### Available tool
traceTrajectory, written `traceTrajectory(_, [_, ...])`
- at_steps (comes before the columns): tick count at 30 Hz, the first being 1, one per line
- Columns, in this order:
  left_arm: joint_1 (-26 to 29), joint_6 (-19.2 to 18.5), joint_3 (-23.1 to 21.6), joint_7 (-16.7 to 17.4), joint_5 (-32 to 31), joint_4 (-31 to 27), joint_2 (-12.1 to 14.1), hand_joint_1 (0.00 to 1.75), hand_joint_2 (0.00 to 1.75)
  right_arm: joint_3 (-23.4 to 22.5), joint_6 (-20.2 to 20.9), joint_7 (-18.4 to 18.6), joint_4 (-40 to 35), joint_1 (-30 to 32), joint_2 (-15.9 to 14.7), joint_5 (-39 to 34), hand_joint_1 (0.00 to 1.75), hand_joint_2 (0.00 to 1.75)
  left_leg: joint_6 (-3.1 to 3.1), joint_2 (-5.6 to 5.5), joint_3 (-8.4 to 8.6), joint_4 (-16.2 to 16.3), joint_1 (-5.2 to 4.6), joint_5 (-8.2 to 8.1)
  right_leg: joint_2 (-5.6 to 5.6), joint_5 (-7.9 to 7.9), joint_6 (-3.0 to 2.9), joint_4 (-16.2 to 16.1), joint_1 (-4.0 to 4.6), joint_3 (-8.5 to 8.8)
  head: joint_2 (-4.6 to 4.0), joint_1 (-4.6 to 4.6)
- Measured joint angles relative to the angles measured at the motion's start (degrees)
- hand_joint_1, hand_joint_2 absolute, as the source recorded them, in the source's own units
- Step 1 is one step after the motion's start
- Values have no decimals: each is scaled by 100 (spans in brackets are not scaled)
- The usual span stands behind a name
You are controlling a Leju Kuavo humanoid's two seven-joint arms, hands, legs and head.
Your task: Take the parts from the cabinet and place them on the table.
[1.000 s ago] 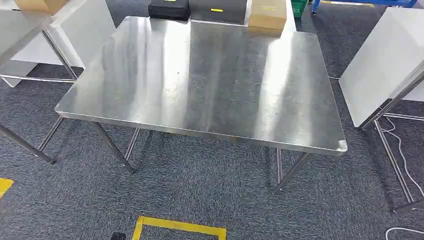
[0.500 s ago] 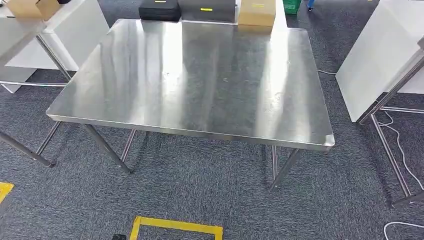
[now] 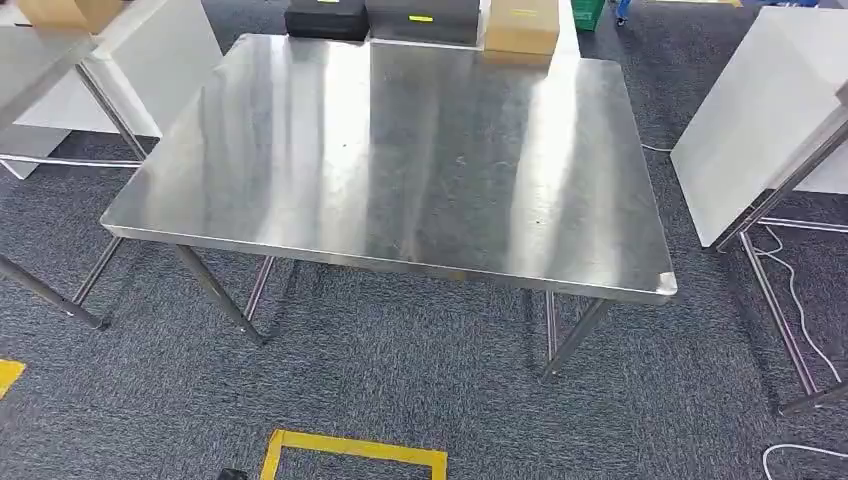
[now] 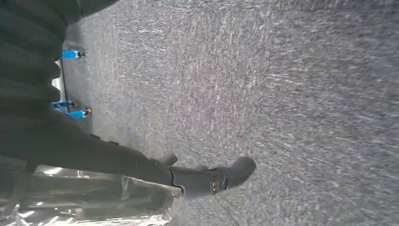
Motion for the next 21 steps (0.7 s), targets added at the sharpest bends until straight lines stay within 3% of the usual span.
traceTrajectory(2, [2,2,0,-2,0,2,-13,0,0,0,0,-7,0,-4,-26,0,0,175,-105,-5,-45,107,76,-41,-18,417,195,-1064,-83,568,0,4])
traceTrajectory(3, [-1,2,0,-4,0,0,-9,0,0,0,0,-22,2,-7,-22,0,0,175,-181,2,-84,212,73,-86,-53,444,230,-1427,-122,731,0,22])
traceTrajectory(4, [-6,2,0,-9,0,-2,7,0,0,2,7,-28,11,-18,9,0,0,175,-254,2,-123,272,51,-128,2,446,139,-1369,-16,669,0,53])
traceTrajectory(5, [-10,13,0,-24,-11,-4,9,0,0,2,4,-28,11,-14,-4,2,0,175,-282,-12,-123,278,39,-132,11,447,2,-1325,-19,679,0,37])
traceTrajectory(6, [-15,33,0,-35,-28,-2,4,0,0,4,4,-31,11,-6,-11,7,0,175,-306,-9,-115,270,50,-113,10,459,-49,-1335,-39,637,0,31])
traceTrajectory(7, [-15,50,0,-52,-37,-2,5,0,0,4,7,-35,13,-1,-2,20,0,175,-315,-9,-113,275,62,-152,7,476,-52,-1337,-88,696,0,31])
traceTrajectory(8, [-14,55,-2,-66,-46,-2,4,0,0,7,7,-37,13,-3,-4,33,0,175,-242,-14,-125,240,63,-84,14,476,-64,-1333,-79,684,0,13])
traceTrajectory(10, [-16,65,-2,-74,-55,-2,15,0,0,13,18,-55,13,-2,4,46,0,175,-39,-18,-128,231,64,-56,15,492,-101,-1333,-53,675,0,5])
traceTrajectory(11, [-17,74,-2,-83,-66,-2,15,0,0,20,24,-63,13,-2,7,63,0,175,3,-17,-128,228,63,-57,15,492,-102,-1332,-47,675,0,-15])
traceTrajectory(15, [-17,140,-2,-103,-105,-2,13,0,0,57,24,-103,13,-3,7,50,0,175,-4,-17,-129,212,66,-37,12,487,-173,-1329,7,671,0,-17])
traceTrajectory(16, [-18,153,-2,-107,-107,-2,13,0,0,55,24,-107,15,-4,7,24,0,175,-35,-16,-133,210,70,-31,11,491,-183,-1327,19,665,0,-11])
traceTrajectory(19, [-18,157,-2,-111,-127,-2,9,0,0,55,11,-118,13,-2,0,-4,0,175,-360,-14,-132,196,88,-34,10,491,-183,-1321,59,634,0,-15])
traceTrajectory(21, [-18,162,-2,-114,-157,-2,7,0,0,55,9,-118,13,-4,0,-22,0,175,-402,-14,-138,200,83,-39,7,491,-183,-1322,56,635,0,-11])
